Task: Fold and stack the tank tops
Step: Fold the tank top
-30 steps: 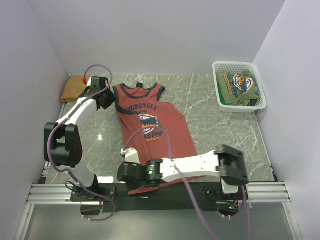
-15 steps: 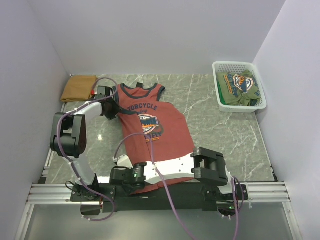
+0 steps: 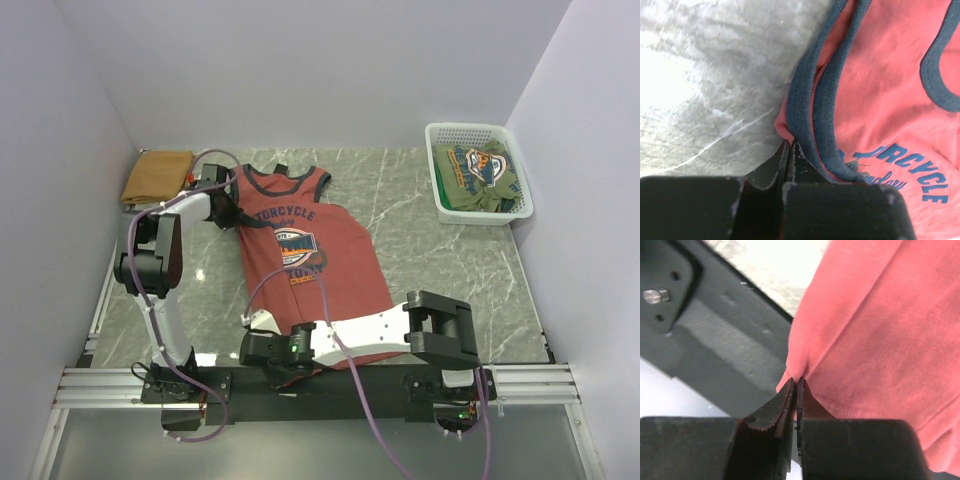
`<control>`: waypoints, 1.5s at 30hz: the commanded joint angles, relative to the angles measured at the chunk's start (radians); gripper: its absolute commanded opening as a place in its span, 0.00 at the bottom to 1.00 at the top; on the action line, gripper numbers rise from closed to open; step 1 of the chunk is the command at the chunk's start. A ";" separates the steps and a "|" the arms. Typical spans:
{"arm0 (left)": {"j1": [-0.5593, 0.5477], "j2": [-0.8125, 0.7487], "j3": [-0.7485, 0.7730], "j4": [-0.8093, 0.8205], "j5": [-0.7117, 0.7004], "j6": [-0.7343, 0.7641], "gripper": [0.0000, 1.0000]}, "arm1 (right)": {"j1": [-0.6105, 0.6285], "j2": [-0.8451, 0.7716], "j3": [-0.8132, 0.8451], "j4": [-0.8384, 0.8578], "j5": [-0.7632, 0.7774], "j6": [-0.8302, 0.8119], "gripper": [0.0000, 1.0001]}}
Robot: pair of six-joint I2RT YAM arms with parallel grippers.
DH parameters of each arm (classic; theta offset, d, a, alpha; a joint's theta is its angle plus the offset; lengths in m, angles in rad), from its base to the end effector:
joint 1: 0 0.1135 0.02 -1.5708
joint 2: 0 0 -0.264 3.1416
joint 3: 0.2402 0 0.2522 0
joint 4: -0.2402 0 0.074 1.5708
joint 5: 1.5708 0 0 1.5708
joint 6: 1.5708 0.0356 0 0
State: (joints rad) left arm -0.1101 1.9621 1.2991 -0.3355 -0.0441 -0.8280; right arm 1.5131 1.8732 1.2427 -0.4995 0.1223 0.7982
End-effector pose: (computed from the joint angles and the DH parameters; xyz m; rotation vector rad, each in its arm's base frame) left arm 0.4077 -0.0435 0.1620 -0.9278 2.4249 -0.2942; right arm 0.0262 0.3776 0.1707 -0.9470 2.6458 0.5067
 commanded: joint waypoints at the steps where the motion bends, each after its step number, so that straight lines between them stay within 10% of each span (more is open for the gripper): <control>1: 0.001 0.023 0.098 -0.031 -0.059 0.020 0.01 | -0.001 -0.055 0.033 0.021 -0.073 -0.047 0.05; 10: 0.007 0.086 0.282 -0.111 -0.097 0.090 0.06 | -0.007 0.142 0.344 -0.008 -0.183 -0.025 0.07; 20: 0.027 0.020 0.364 -0.135 -0.096 0.129 0.76 | -0.120 -0.006 0.258 0.085 -0.133 -0.062 0.58; 29: -0.077 -0.259 0.096 -0.018 -0.004 0.033 0.69 | -0.716 -0.335 0.063 0.055 -0.054 -0.201 0.60; 36: -0.218 -0.541 -0.211 0.086 0.035 -0.016 0.64 | -1.039 0.085 0.531 -0.008 -0.205 -0.300 0.49; 45: -0.276 -0.784 -0.429 0.122 0.124 0.009 0.64 | -1.150 0.513 0.946 -0.004 -0.340 -0.188 0.54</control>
State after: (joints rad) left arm -0.3676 1.2449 0.8955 -0.2787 0.0292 -0.8284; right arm 0.3748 2.3554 2.1262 -0.5091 -0.1360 0.5594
